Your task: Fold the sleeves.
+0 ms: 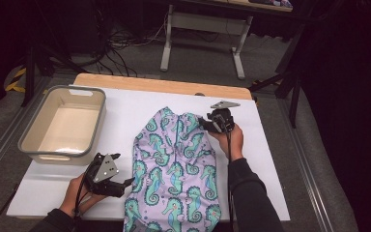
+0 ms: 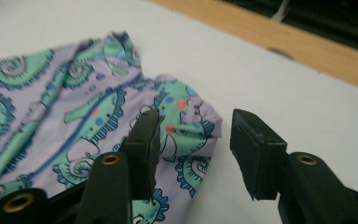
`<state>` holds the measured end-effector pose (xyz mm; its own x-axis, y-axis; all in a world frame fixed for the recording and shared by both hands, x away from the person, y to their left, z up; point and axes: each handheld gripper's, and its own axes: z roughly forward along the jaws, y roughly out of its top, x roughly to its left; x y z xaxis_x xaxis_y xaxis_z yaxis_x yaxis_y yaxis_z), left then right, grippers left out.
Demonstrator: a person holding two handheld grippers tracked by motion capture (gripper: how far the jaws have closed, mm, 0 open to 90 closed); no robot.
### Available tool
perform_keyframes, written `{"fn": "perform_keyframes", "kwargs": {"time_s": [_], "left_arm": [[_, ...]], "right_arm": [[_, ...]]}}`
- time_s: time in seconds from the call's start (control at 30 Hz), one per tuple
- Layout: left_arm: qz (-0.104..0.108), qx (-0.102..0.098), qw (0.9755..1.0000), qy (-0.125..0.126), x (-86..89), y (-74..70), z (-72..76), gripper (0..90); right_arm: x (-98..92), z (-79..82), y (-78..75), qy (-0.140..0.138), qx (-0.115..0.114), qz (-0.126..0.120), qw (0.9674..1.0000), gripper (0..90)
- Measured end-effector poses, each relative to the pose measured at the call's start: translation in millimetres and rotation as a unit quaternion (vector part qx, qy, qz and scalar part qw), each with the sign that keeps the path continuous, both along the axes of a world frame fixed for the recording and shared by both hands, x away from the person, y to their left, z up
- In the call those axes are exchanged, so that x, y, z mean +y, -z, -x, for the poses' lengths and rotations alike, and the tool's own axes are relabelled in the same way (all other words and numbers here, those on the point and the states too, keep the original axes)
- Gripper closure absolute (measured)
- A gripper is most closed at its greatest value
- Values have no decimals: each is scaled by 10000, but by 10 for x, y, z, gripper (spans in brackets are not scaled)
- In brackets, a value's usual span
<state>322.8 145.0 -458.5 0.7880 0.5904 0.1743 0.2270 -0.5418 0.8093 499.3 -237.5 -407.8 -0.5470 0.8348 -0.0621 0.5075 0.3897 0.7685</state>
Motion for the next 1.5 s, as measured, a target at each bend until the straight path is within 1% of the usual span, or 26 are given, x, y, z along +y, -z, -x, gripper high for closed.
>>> {"fn": "perform_keyframes", "kwargs": {"time_s": [0.03,0.1,0.23,0.27,0.3,0.4,0.43,0.53,0.57,0.63,0.7,0.73,0.77,0.8,0.87,0.9,0.93,1.0,1.03,1.13,1.2,1.27,1.37,1.4,1.47,1.5], "left_arm": [[-6,-10,10000,-13,1,-1,1,106],[-6,-18,10000,-18,5,-3,2,105],[13,-15,10000,-31,8,-2,1,106],[14,-14,10000,-28,7,-2,1,106],[9,-14,10000,-21,6,-2,0,106],[1,-11,10000,-11,2,-4,1,106],[5,-1,10000,10,1,-3,0,106],[19,-18,10000,4,9,-2,0,106],[49,-7,10000,-3,12,-1,-1,106],[66,5,10000,4,16,-2,-3,106],[48,-17,10000,12,18,-7,-1,106],[49,-12,10000,16,18,-6,-3,106],[49,-12,10000,16,18,-6,-3,106],[68,3,10000,12,16,-3,-4,106],[53,5,10000,22,15,1,-3,106],[56,8,10000,16,15,2,-5,106],[53,10,10000,17,14,1,-6,106],[43,-8,10000,29,13,-4,-3,106],[47,-8,10000,28,13,-5,-3,106],[61,3,10000,22,12,-3,-3,106],[56,-2,10000,31,11,-3,-2,106],[39,-9,10000,32,10,-4,-1,106],[56,-16,10000,31,11,-10,2,106],[66,-26,10000,28,11,-12,4,106],[66,-27,10000,21,16,-15,1,106],[72,-24,10000,16,15,-14,2,106]], "right_arm": [[27,-28,39,1,53,70,10000,490],[66,-77,120,-15,173,-3,9998,475],[129,-139,221,87,239,44,9997,377],[146,-155,238,156,228,132,9995,344],[158,-168,251,229,199,170,9994,337],[175,-205,268,277,229,129,9993,340],[187,-254,285,399,242,211,9987,380],[177,-301,307,548,233,324,9977,420],[171,-315,314,551,257,321,9976,431],[163,-348,331,556,298,358,9974,519],[168,-370,339,499,360,270,9977,557],[179,-378,341,479,373,305,9977,616],[179,-378,341,479,373,305,9977,616],[211,-386,343,397,408,400,9976,701],[224,-387,334,395,377,482,9973,774],[232,-386,325,413,361,527,9971,793],[243,-384,312,434,329,637,9965,801],[270,-375,282,506,175,765,9956,831],[281,-369,264,564,69,829,9949,834],[288,-376,231,577,-3,885,9944,833],[277,-380,212,605,-62,814,9948,828],[272,-384,206,636,-96,808,9947,815],[263,-384,202,679,-166,760,9947,725],[261,-377,194,733,-207,747,9943,710],[243,-357,162,653,-214,581,9959,705],[243,-348,149,633,-224,568,9961,704]]}}
